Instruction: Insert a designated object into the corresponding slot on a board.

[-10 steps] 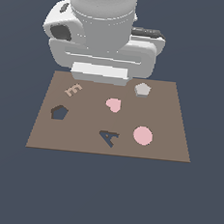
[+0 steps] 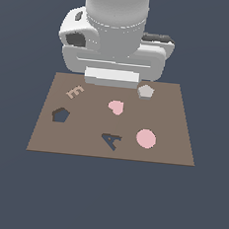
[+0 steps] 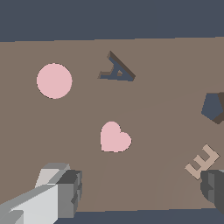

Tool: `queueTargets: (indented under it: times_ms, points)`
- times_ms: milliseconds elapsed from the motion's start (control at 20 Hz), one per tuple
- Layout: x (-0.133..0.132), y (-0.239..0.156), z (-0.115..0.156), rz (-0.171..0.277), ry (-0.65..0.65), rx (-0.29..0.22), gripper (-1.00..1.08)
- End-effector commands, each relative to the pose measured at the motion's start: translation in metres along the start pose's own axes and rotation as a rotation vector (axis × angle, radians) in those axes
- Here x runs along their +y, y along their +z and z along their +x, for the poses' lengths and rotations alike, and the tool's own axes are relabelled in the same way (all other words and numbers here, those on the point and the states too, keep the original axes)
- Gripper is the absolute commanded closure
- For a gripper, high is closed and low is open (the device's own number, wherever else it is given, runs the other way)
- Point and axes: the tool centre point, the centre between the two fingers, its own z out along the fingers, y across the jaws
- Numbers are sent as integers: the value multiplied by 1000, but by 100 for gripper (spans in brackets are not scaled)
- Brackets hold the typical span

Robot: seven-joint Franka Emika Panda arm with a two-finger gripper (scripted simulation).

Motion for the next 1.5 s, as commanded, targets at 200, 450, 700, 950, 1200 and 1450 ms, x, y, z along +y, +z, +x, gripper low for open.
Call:
queueTargets:
  times_ms: [200,450,700,950,1200,1450]
  points:
    - [-36,28,-18,1,-80,7,-92]
    - [-73,59,-39,3,-166,15,-92]
    - [-100,82,-57,3,-230,21,-92]
    - [-114,96,-67,3,-265,25,-92]
    - [-117,98,-69,3,-272,24,-92]
    - [-117,106,-69,2,-272,24,-92]
